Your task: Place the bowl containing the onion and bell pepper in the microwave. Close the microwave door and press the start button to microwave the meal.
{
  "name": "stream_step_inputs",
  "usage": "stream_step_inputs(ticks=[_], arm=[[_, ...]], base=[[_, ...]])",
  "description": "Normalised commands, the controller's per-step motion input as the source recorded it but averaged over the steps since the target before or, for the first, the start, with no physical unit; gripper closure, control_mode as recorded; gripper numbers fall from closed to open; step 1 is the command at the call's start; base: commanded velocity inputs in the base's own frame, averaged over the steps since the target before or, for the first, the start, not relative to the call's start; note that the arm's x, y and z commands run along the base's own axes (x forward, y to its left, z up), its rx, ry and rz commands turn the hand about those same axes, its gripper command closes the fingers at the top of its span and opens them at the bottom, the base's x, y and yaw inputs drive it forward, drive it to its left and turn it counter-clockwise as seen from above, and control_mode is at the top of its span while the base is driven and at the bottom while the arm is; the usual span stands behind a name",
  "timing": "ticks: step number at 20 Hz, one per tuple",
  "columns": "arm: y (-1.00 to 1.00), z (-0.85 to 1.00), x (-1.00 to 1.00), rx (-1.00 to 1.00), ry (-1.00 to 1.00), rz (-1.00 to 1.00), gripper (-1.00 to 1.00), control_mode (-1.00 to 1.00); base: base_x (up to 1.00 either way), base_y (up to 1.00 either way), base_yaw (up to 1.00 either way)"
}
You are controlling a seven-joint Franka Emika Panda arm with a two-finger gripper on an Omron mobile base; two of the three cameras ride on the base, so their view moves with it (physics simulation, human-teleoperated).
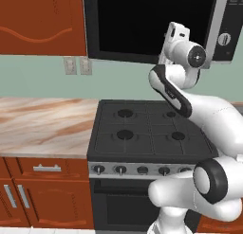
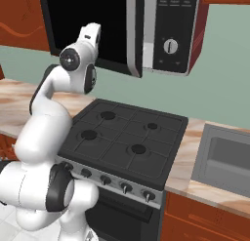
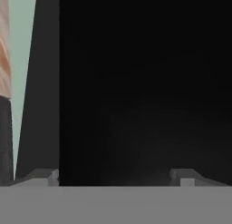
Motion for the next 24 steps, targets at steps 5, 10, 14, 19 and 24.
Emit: stream_step_inputs(ticks=[5, 10, 14, 19, 24], arm=[[0.00, 0.30, 0.07, 0.02, -0.08, 0.10, -1.00, -1.00], [0.02, 0.90, 0.00, 0.00, 0.11, 0.02, -1.00, -1.00], [0.00, 1.00, 0.12, 0.00, 0.30, 0.00, -1.00, -1.00], [0.00, 0.63, 0.56, -0.05, 0.36, 0.00, -1.00, -1.00], [0.00, 0.07, 0.62, -0.11, 0.31, -0.01, -1.00, -1.00]], base=[[0.00, 0.00, 0.00], [0.00, 0.00, 0.00], [0.00, 0.00, 0.00], [0.00, 0.00, 0.00], [0.00, 0.00, 0.00]])
